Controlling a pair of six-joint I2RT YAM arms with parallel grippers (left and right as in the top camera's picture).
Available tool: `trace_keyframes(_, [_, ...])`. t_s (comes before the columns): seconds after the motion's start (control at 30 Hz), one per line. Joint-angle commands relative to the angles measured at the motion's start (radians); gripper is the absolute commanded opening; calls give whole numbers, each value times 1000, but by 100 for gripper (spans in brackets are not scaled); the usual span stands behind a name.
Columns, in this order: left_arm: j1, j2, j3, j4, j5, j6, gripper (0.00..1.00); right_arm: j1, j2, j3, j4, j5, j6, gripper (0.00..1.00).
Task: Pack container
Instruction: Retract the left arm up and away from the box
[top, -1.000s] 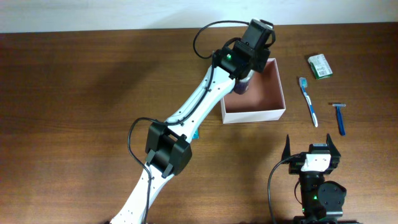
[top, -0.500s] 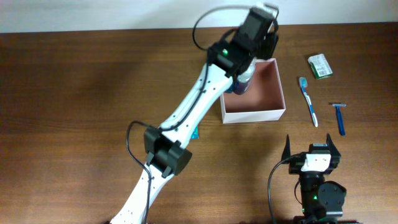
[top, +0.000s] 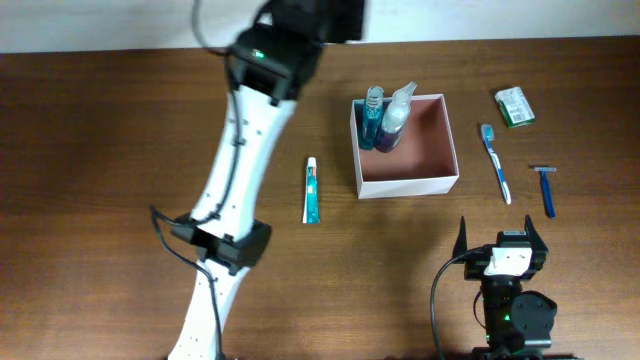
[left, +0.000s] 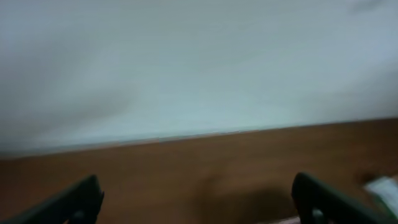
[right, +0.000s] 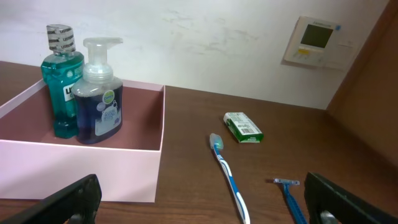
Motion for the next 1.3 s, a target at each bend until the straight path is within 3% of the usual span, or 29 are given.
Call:
trace_keyframes(0.0, [95,-15,-32,-109,-112,-200,99,9,-7,-5,-6,19,7,99])
trace_keyframes(0.3, [244,-15,-180,-153,-56,-233,99,9,-7,-5,-6,19,7,99])
trace_keyframes(0.47, [268,-15,-260,-158,39,-233,99,9,-7,-5,-6,19,7,99])
trace_keyframes(0.7, [265,-15,-333,-191,46,-232,99,9,-7,-5,-5,10,7,99])
trace_keyframes(1.0, [267,-15,-349,-206,45,-232,99,9,-7,14,449,7,33,99])
trace_keyframes(1.1, [267,-14,-349,-183,45,-233,99,9,-3,80,452,55,29,99])
trace_keyframes(1.27, [267,-14,-349,-159,46,-233,100,9,95,266,380,79,-97,99])
